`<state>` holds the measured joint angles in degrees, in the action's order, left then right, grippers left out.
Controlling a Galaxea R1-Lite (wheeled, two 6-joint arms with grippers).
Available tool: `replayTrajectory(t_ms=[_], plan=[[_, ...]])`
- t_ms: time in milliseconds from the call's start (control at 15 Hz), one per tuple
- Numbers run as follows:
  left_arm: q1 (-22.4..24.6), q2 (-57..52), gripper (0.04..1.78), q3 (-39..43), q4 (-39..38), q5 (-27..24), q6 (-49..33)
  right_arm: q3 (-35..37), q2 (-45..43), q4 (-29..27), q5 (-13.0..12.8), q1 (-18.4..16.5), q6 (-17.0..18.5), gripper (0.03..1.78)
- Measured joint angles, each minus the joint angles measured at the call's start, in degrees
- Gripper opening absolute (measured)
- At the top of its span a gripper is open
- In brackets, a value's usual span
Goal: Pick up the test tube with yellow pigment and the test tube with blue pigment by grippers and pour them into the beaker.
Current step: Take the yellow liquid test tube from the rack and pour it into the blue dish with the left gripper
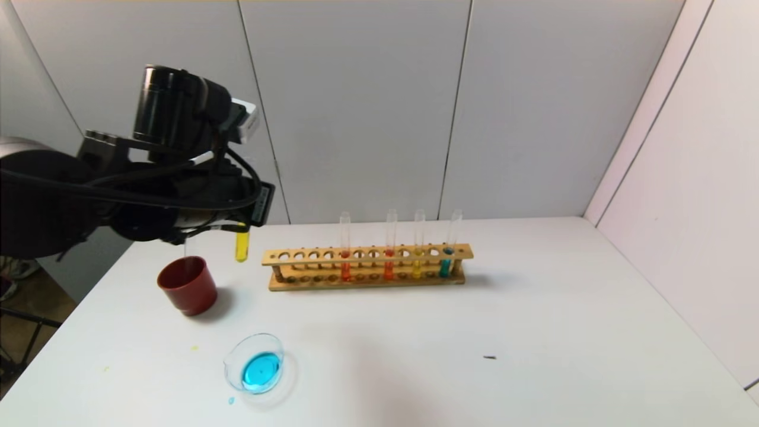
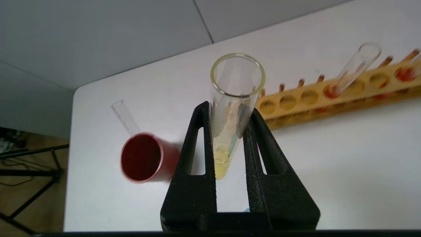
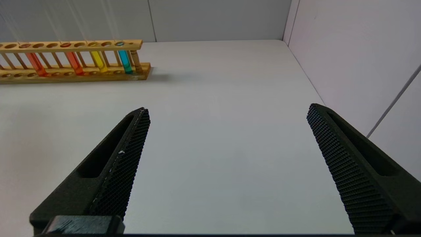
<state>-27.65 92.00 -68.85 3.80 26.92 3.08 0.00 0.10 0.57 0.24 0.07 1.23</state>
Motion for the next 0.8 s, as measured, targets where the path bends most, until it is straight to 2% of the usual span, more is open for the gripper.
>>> replayTrajectory(t_ms=[267,533,800], plan=[[2.3,-7.2,0.3,8.2,9.4,-0.8,4.2,0.0,0.0,0.0,0.0,0.0,0.0,1.74],[4.1,-9.4,0.3,12.3,12.3,-2.5,10.4,0.0,0.0,0.0,0.0,0.0,0.0,1.74],[4.4,-7.5,0.3,16.9,12.3,-2.8,10.7,0.0,0.0,0.0,0.0,0.0,0.0,1.74]])
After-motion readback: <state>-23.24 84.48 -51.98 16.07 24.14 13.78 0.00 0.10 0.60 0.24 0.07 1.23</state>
